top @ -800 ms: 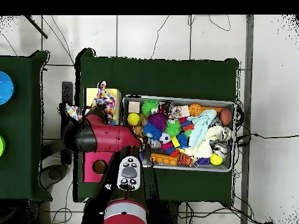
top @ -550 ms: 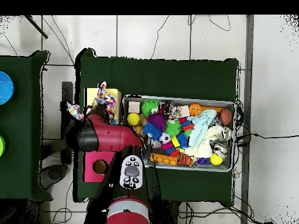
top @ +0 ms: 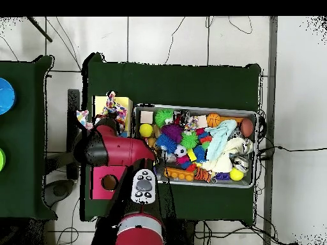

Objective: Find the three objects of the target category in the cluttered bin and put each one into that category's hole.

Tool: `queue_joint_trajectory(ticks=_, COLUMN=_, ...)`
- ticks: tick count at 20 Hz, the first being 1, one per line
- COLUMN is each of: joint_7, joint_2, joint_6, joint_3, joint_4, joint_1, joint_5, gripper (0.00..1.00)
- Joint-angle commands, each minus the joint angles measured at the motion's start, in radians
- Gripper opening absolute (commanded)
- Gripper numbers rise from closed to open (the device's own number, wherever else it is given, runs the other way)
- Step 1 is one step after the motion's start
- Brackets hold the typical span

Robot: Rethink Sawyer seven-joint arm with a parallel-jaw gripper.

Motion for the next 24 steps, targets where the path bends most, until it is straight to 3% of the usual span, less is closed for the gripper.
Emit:
queue_joint_trajectory(ticks=1, joint_7=0.106, joint_2=0.112, joint_6=0.014, joint_3=0.127, joint_4=0.098, joint_1=-0.043, joint_5=-0.072, gripper=0.0)
queue_joint_trajectory(ticks=6, joint_7=0.094, joint_2=0.091, joint_6=0.054, joint_3=0.112, joint_4=0.103, joint_1=-0.037, joint_5=-0.068, gripper=0.0)
queue_joint_trajectory(ticks=10, joint_7=0.111, joint_2=0.09, joint_6=0.024, joint_3=0.1, joint_4=0.105, joint_1=-0.032, joint_5=-0.066, gripper=0.0)
queue_joint_trajectory(ticks=15, joint_7=0.169, joint_2=0.064, joint_6=-0.012, joint_3=0.015, joint_4=0.118, joint_1=0.036, joint_5=-0.024, gripper=0.0)
queue_joint_trajectory(ticks=24, joint_7=0.181, joint_2=0.047, joint_6=-0.008, joint_3=-0.048, joint_4=0.11, joint_1=0.089, joint_5=-0.003, gripper=0.0)
